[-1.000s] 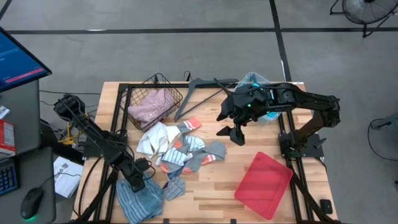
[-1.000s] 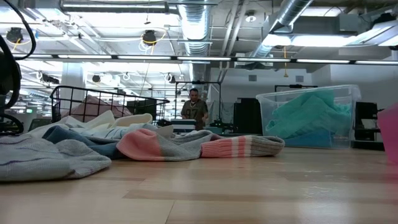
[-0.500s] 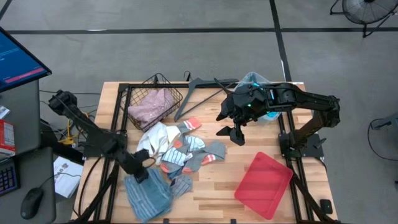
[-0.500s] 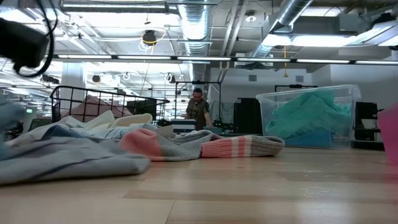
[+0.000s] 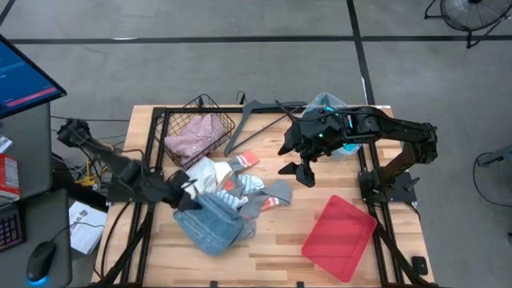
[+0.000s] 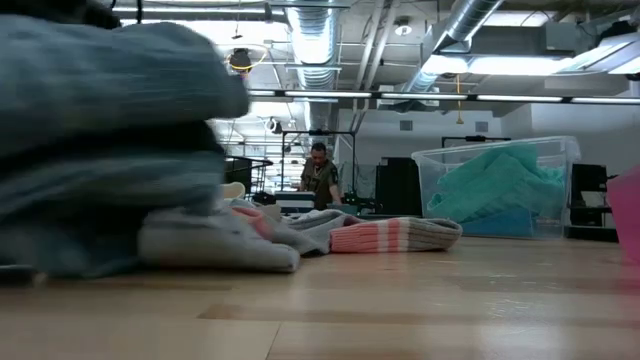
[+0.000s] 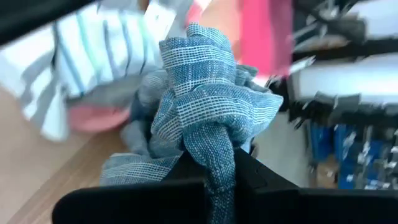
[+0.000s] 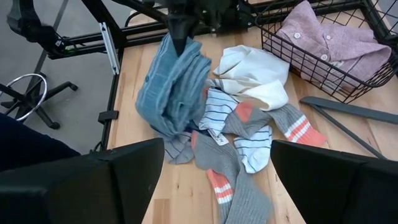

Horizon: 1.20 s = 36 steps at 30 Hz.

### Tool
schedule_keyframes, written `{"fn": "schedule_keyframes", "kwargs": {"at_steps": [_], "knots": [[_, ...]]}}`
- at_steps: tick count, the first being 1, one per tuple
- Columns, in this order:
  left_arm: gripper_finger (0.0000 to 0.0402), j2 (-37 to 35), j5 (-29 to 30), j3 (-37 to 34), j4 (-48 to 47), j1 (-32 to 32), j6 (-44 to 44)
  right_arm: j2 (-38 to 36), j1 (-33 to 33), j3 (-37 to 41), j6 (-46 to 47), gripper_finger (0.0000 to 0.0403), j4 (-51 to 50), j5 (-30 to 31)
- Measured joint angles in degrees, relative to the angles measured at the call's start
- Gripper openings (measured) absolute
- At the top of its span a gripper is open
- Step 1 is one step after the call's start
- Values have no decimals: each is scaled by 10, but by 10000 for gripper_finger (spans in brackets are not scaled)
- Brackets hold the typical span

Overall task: Pick & Place Cloths
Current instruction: Put the blue polo shirt into the black wire basket

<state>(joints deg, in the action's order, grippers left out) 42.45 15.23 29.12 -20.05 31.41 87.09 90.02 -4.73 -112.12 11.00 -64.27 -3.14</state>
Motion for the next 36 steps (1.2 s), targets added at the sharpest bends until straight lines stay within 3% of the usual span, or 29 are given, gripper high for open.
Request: {"fn": "schedule_keyframes", "kwargs": {"at_steps": [9,25,31,36], "knots": [[0,0,44,58,5,-59,-57,0,4,0,-9,291,5,0],[0,-6,63,156,36,-181,-170,0,4,0,-11,291,5,0],[0,-20,78,190,39,-265,-275,0,4,0,-11,291,6,0],[0,-28,153,221,49,-341,-390,0,4,0,-11,291,10,0]]}}
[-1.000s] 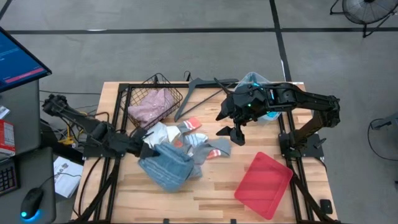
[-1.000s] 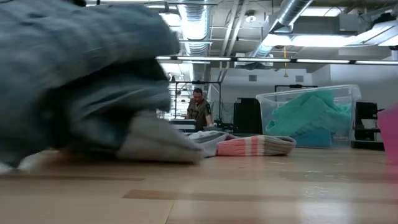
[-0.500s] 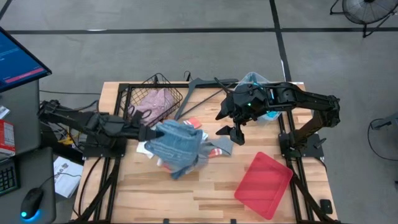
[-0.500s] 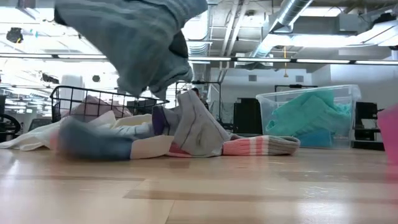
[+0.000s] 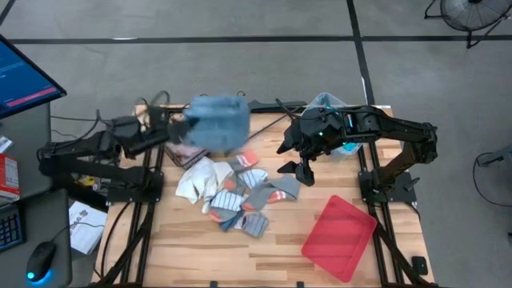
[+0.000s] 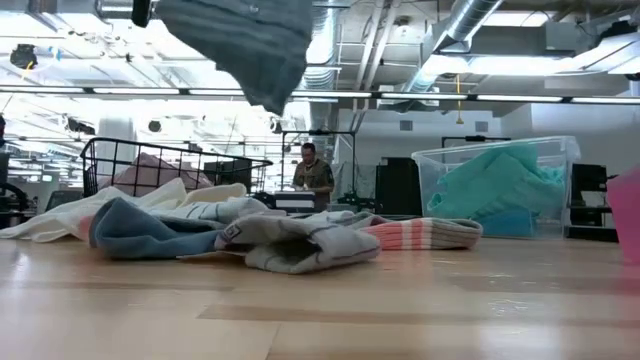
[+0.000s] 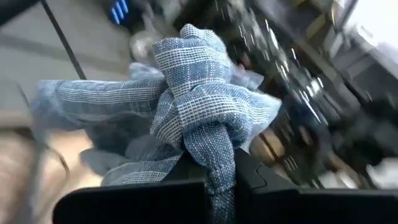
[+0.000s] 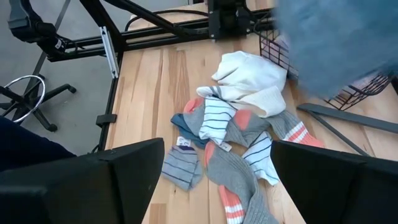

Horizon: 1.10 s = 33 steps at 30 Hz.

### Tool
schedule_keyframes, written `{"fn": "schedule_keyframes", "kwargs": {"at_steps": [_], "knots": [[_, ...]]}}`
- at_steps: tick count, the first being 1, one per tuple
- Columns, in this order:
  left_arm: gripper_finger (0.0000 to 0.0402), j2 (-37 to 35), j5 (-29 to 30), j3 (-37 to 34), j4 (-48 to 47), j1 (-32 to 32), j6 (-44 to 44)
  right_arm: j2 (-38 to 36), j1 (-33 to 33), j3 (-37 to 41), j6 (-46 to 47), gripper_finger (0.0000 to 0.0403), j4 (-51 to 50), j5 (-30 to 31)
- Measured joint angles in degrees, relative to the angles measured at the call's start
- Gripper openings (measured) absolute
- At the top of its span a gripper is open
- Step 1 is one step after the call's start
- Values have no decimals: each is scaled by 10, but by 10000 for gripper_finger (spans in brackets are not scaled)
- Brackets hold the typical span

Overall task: Pick & Place Cloths
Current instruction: Put the blue polo shirt into the black wire basket

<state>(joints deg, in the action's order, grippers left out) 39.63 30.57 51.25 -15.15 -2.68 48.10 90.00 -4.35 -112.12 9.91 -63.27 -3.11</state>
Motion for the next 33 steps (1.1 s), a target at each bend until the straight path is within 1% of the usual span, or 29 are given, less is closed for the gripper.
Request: {"fn": "schedule_keyframes", "kwargs": {"at_steps": [3,6,9,13,18,23,27,33], "knots": [[0,-13,36,7,5,-44,-52,0,0,0,0,291,1,0],[0,-31,55,6,-4,-87,-88,0,0,0,0,291,2,0],[0,-47,70,-7,-3,-121,-96,0,0,0,0,291,5,0],[1,-65,76,-55,-3,-160,-84,0,0,0,-2,291,6,0],[1,-87,75,-141,-6,-191,-21,0,0,0,-13,291,8,0],[1,-100,79,-216,-2,-208,63,0,0,0,-14,291,8,0],[1,-101,69,-249,0,-215,145,0,0,0,-14,291,8,0],[3,-93,56,-278,-4,-215,252,0,-1,0,-14,291,7,0]]}}
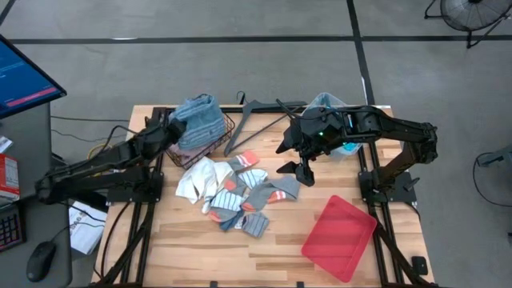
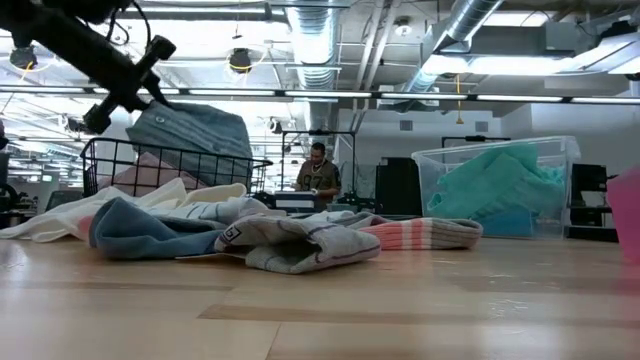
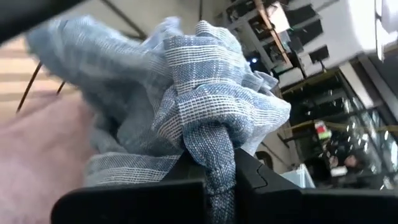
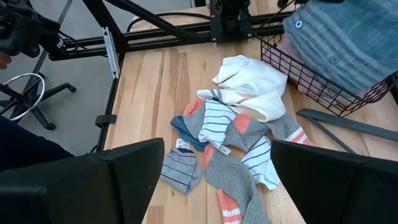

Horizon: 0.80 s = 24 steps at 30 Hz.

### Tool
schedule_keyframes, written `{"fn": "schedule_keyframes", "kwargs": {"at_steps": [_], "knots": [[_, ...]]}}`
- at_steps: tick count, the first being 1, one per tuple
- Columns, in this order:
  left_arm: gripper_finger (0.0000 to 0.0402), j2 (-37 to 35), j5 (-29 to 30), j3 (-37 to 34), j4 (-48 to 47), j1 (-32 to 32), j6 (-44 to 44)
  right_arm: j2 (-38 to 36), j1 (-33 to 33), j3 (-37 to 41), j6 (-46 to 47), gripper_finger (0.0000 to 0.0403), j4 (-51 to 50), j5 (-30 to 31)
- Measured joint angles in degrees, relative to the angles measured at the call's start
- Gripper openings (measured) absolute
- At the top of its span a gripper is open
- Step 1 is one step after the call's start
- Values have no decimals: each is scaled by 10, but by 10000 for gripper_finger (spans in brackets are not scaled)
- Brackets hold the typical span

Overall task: Pick & Place Cloths
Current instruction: Put the blue polo shirt into the black wire basket

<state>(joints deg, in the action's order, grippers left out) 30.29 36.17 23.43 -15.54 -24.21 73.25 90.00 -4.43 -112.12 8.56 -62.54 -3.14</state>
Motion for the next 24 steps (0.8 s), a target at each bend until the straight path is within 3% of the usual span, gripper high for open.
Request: {"fn": "schedule_keyframes", "kwargs": {"at_steps": [2,6,13,18,24], "knots": [[6,1,0,-6,-1,0,34,0,0,0,0,291,0,0],[31,1,-6,-8,-1,0,22,0,0,0,-3,291,0,0],[126,-17,-21,-8,1,0,-25,0,0,0,-17,291,0,0],[199,-50,-49,-8,3,1,-108,0,1,0,-17,291,0,0],[236,-84,-38,-7,2,1,-151,0,1,0,-17,291,0,0]]}}
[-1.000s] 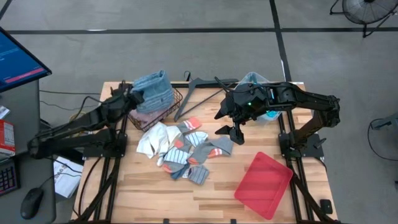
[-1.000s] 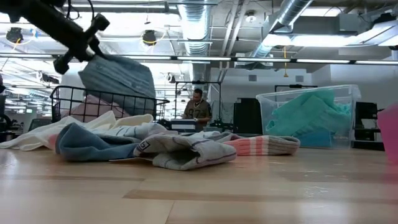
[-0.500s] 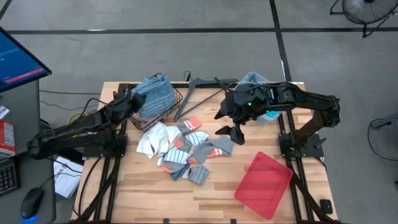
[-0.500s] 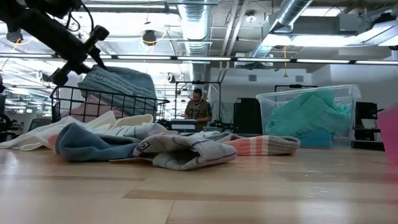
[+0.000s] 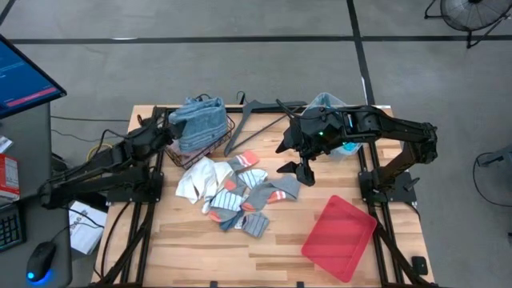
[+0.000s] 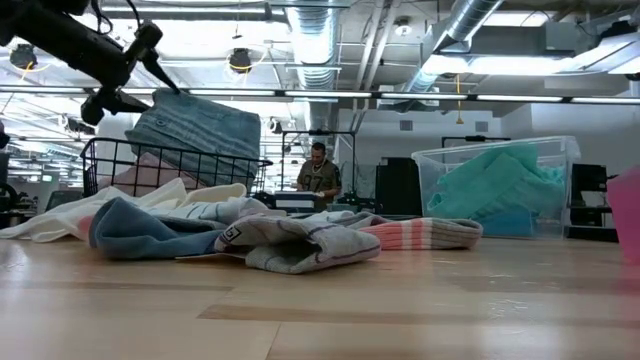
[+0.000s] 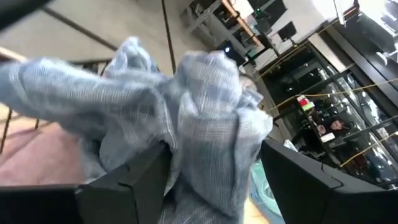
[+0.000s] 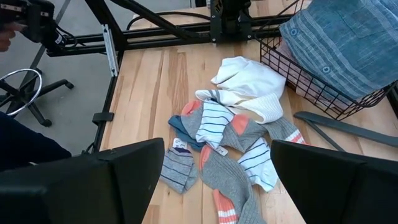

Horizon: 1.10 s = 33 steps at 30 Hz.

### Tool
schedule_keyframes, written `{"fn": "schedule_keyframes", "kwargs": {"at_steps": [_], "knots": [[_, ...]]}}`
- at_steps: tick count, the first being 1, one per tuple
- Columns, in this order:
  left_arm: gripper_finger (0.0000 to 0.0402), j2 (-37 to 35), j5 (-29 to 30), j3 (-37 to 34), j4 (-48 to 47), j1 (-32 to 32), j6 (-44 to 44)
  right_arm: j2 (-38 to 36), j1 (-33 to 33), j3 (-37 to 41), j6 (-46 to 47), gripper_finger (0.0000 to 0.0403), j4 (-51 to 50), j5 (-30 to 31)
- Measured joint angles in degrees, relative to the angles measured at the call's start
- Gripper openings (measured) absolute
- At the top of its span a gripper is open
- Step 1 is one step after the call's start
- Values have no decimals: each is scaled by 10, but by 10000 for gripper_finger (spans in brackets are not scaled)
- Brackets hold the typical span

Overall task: Pick & Place Cloths
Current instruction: Put the blue polo shirt into the black wire basket

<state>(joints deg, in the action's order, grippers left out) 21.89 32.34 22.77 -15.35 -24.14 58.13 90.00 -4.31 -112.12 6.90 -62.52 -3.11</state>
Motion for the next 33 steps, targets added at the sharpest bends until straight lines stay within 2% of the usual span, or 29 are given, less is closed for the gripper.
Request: {"fn": "schedule_keyframes", "kwargs": {"at_steps": [15,18,21,25,33], "knots": [[208,-4,-9,124,18,0,-206,0,5,0,0,291,18,0],[181,-3,-9,138,18,0,-227,0,7,0,2,291,18,0],[126,7,-18,148,18,0,-238,0,11,0,2,291,18,0],[23,39,-71,160,18,0,-284,0,14,0,2,291,17,0],[1,169,-231,207,28,0,-400,0,30,0,1,291,17,0]]}}
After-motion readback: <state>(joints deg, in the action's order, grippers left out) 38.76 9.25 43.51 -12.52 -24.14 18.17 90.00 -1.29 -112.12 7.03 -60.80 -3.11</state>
